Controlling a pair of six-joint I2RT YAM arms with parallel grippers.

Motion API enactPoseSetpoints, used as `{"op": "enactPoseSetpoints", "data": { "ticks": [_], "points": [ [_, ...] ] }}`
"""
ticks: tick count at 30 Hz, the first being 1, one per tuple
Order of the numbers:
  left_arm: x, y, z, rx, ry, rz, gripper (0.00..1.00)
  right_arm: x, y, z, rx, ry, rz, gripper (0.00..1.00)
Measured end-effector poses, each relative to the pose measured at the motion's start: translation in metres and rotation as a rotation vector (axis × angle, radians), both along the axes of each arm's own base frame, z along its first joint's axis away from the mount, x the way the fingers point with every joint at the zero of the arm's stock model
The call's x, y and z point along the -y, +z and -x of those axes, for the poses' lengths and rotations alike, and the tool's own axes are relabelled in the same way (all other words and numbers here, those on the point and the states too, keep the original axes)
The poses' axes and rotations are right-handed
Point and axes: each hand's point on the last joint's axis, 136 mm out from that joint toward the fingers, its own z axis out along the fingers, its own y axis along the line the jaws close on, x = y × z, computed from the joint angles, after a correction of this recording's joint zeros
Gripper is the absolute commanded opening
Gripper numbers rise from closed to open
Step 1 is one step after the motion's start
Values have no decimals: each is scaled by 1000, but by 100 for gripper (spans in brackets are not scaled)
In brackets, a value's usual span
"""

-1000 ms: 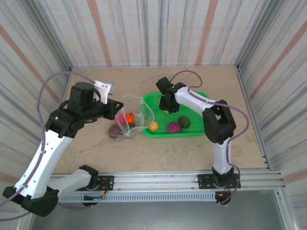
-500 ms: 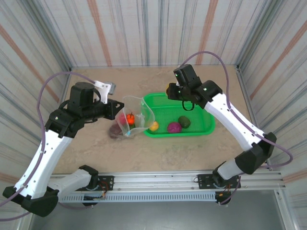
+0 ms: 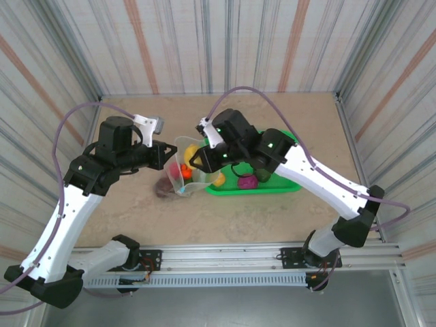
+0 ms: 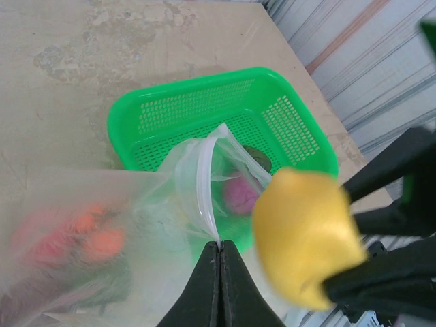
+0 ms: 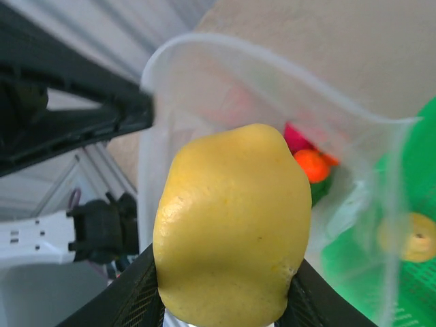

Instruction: Place the food in the zip-top bag and seal the zipper

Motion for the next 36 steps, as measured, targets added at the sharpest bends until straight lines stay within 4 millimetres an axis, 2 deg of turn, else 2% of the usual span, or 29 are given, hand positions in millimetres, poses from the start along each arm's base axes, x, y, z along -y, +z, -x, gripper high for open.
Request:
{"op": "enactPoseSetpoints", "data": {
  "ticks": [9,16,17,20,24,27,29,31,34,36],
  "points": [
    [2,1,2,-4,-13,8,0,-24,-67,-22,-87,-45,134,30],
    [2,1,2,-7,-14,12,0,-36,-92,-38,-133,-105,171,36],
    [2,1,2,-8,-14,13,0,-38,-93,-39,-137,-109,170,39],
    [3,1,2,-12,-13,17,0,-41,-94,-43,-151,-126,165,57],
    [3,1,2,-12,-13,18,0,-43,-94,-44,-159,-135,160,67],
    [3,1,3,-12,-13,18,0,-43,-94,-44,-157,-138,161,60],
    [3,1,3,-12,-13,18,0,-43,-93,-45,-159,-142,159,46],
    [3,1,3,-11,-12,18,0,-41,-90,-45,-155,-151,153,37],
    [1,2,2,-9,-6,19,0,-36,-80,-43,-143,-159,137,26],
    [-1,2,2,-8,0,19,0,-32,-67,-42,-127,-160,114,24]
  ]
}}
